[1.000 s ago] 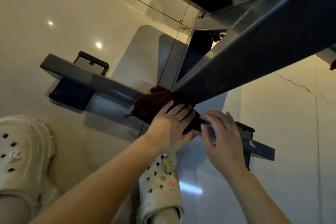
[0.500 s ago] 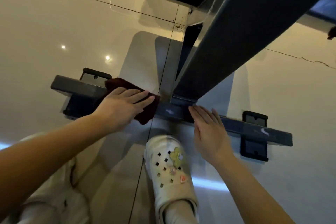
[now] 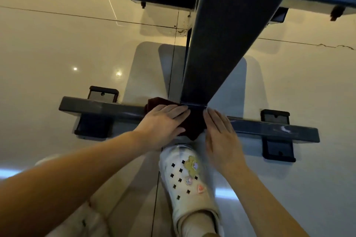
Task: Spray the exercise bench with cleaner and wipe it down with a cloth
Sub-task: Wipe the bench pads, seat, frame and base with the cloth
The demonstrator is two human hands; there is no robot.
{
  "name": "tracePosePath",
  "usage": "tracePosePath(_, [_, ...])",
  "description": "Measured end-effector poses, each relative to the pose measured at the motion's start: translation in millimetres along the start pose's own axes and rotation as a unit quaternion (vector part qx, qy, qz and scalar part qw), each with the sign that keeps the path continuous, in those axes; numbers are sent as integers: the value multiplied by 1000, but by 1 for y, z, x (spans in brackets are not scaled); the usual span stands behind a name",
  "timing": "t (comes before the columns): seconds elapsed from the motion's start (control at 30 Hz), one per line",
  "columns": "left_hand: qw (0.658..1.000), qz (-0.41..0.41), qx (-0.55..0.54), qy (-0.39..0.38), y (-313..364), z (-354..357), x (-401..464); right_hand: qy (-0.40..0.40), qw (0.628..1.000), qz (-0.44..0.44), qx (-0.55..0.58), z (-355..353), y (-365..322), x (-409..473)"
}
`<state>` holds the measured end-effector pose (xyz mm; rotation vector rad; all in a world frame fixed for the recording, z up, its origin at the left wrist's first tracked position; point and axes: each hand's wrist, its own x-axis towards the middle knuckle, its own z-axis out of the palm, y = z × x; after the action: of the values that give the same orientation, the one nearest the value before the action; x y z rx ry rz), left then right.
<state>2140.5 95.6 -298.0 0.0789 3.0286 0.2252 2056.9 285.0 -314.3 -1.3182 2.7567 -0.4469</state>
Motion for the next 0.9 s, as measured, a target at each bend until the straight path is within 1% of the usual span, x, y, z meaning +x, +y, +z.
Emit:
tracePosePath(0.07, [1000,24,18,-1,-23,-26,-18,-28,998,-49,-20,11,-17,5])
tracePosePath(0.13, [998,19,31,-44,-43,-59,-40,-40,997,-71,-13,28,-39,15])
tracePosePath(0.2, [992,-6,14,-123,-64,-82,-61,-36,996,-80,21,43,-55,29])
tracePosePath(0.23, [989,-24,5,-148,-73,-90,-71,-37,994,-102,30,48,-58,34])
tracePosePath(0.3, [984,-59,-13,-169,-87,-99,-86,-58,986,-156,7,52,-54,35])
tracePosePath(0.37, [987,-71,-35,-138,-93,-100,-92,-75,980,-182,-38,45,-38,27])
tracePosePath(0.43, [993,-64,-57,-78,-94,-91,-93,-90,979,-170,-68,35,-18,15])
tracePosePath(0.47, [993,-74,-74,-52,-93,-85,-92,-106,978,-161,-84,28,-5,8])
tracePosePath(0.53, [990,-113,-85,-11,-84,-70,-90,-125,971,-165,-118,12,25,-4])
tracePosePath(0.63, [979,-174,-97,46,-71,-38,-90,-118,970,-170,-127,-16,49,-8])
tracePosePath(0.7, [965,-211,-122,98,-72,-22,-98,-96,973,-171,-122,-19,43,2])
tracePosePath(0.77, [951,-235,-145,142,-78,-12,-114,-54,976,-172,-120,-9,25,15])
tracePosePath(0.8, [943,-247,-161,154,-81,-8,-125,-33,979,-164,-115,-1,17,19])
tracePosePath(0.83, [935,-264,-172,164,-86,-7,-138,-30,982,-156,-106,5,8,23])
tracePosePath(0.9, [920,-303,-173,178,-95,-8,-160,-26,981,-170,-85,13,-3,30])
